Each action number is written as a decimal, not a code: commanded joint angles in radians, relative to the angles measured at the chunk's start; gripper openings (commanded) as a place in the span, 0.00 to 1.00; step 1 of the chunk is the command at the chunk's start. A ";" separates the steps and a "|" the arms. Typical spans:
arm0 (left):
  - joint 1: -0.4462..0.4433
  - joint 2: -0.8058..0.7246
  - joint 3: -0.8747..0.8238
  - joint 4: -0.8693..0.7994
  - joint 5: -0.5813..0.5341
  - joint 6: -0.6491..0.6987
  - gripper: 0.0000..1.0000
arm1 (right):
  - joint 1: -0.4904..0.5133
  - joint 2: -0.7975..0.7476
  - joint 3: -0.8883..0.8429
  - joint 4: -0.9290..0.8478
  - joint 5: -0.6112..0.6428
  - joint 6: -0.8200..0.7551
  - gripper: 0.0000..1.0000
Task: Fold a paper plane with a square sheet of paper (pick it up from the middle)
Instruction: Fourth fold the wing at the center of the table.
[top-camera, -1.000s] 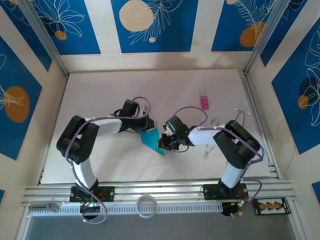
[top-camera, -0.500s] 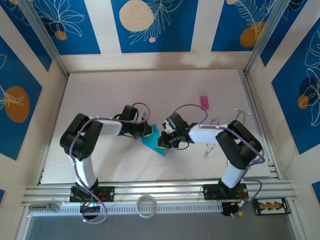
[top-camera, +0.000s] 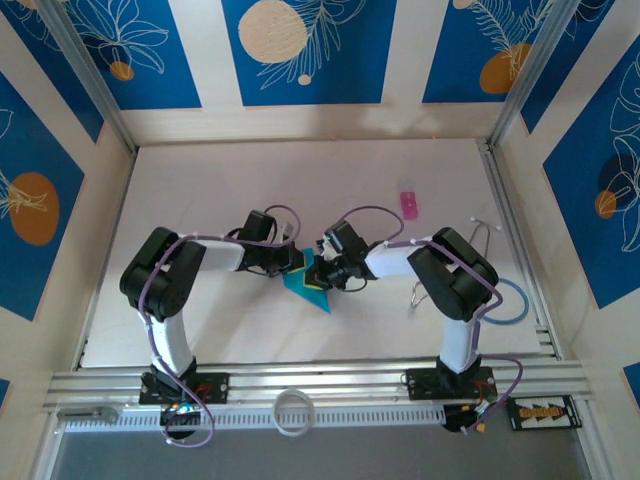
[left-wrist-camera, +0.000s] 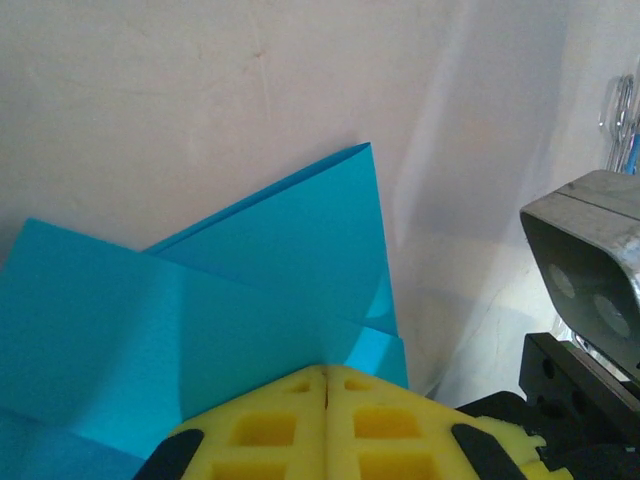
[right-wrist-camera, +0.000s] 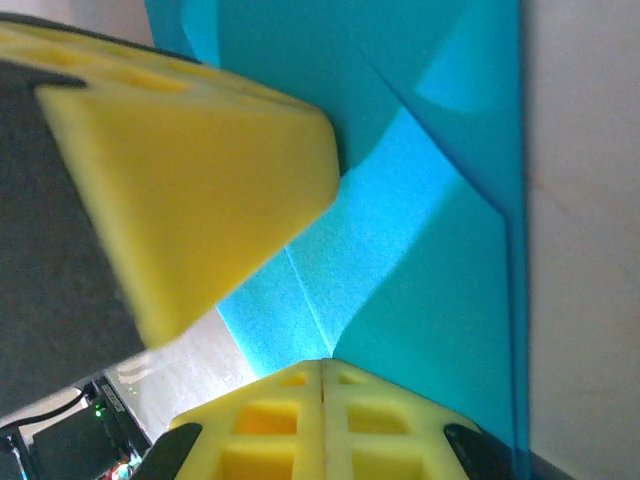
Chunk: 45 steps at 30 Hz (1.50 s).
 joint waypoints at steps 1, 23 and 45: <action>0.012 0.026 -0.032 -0.041 -0.066 0.017 0.06 | 0.001 -0.056 -0.088 -0.062 -0.010 -0.006 0.00; 0.020 0.018 -0.056 -0.009 -0.052 -0.014 0.05 | 0.007 -0.306 -0.187 -0.092 -0.010 -0.019 0.02; 0.030 0.014 -0.051 -0.027 -0.041 -0.102 0.04 | -0.037 -0.391 -0.377 0.005 -0.055 0.131 0.08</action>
